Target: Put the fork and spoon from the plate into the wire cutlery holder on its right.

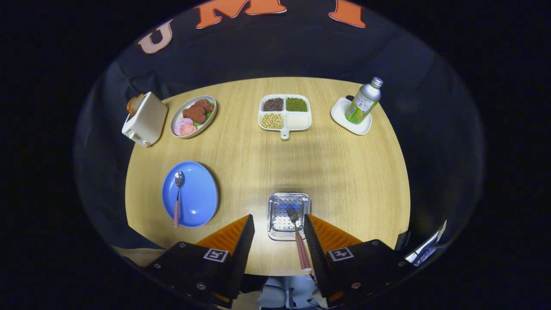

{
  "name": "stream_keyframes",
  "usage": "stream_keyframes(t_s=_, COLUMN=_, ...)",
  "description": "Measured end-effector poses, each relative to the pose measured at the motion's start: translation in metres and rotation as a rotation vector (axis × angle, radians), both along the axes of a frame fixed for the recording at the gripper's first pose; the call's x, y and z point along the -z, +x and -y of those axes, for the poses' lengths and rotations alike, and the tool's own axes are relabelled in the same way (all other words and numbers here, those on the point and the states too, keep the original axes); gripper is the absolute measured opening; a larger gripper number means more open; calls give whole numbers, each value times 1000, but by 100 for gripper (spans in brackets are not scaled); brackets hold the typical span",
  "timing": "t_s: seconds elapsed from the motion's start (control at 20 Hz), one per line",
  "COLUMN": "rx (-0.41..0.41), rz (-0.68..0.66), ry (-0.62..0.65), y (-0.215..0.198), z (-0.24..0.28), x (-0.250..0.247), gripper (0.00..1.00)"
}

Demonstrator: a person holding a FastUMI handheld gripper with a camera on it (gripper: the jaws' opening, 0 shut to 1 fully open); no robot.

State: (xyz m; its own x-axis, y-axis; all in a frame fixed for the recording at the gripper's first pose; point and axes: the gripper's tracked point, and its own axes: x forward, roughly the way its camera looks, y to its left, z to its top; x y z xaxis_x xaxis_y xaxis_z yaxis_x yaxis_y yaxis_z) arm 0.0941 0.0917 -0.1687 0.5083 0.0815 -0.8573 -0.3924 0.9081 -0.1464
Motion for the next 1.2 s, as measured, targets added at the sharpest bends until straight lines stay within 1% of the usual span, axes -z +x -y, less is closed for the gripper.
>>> stream_keyframes(t_s=0.05, rx=-14, rz=25, ry=11, y=-4, z=-9, x=-2, gripper=77)
stream_keyframes(t_s=0.1, rx=-26, rz=54, ry=18, y=-7, z=-18, x=-3, gripper=81)
stream_keyframes(t_s=0.15, rx=-42, rz=82, ry=30, y=-11, z=-27, x=-2, gripper=89)
stream_keyframes(t_s=0.25, rx=-62, rz=133, ry=59, y=-14, z=-48, x=1, gripper=99)
stream_keyframes(t_s=0.45, rx=-104, rz=212, ry=125, y=-27, z=-93, x=17, gripper=99)
stream_keyframes(t_s=0.65, rx=-99, rz=255, ry=220, y=-40, z=-136, x=49, gripper=99)
stream_keyframes(t_s=0.85, rx=-127, rz=306, ry=229, y=-58, z=-167, x=80, gripper=99)
stream_keyframes(t_s=1.05, rx=-144, rz=292, ry=238, y=-75, z=-192, x=121, gripper=99)
stream_keyframes(t_s=1.2, rx=-156, rz=289, ry=211, y=-77, z=-201, x=143, gripper=99)
